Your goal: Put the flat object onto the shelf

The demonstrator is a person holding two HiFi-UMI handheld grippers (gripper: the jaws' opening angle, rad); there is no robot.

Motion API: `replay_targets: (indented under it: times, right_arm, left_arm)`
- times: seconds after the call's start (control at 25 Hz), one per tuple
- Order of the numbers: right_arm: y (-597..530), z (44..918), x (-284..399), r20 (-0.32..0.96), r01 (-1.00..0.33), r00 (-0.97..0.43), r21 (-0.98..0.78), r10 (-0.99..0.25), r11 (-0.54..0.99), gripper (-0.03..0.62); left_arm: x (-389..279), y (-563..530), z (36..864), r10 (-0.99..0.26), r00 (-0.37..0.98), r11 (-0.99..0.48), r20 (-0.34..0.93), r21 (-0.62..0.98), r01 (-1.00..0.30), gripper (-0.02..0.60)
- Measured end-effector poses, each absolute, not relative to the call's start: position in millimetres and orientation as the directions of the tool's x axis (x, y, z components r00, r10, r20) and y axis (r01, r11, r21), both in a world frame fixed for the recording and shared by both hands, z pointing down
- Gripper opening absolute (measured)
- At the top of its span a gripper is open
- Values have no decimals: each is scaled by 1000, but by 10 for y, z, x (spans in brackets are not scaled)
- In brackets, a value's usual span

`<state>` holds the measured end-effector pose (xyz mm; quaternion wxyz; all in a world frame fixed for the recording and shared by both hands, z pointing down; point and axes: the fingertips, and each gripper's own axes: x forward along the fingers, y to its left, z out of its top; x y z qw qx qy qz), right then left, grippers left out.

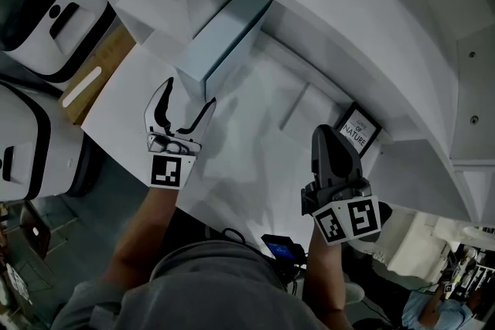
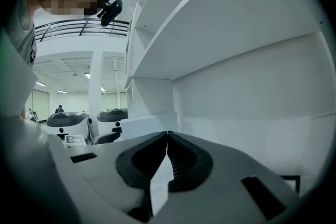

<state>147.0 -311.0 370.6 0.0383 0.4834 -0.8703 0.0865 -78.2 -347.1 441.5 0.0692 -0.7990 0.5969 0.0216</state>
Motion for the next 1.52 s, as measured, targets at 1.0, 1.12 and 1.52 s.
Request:
replay_targets:
  times: [1.0,1.12,1.52]
  right_arm:
    - [-2801,3422,1398,62,-843,-536,-102,-842,528,28]
    - [-2738,3371,1402,47,-844,-533,-98,-845,527,28]
    - [-2430,3102,1506,-4,-863,-501,-74,-866,500,28]
  left_arm:
    - [-869,-2876,4061,-937,348,-348,17,-86,-933,8]
    - [-850,-2759,3835,-935,355,-353,-6,-91,-931,8]
    - [-653,-2380,3271,-897,434,-429,-86,-65,-901,8]
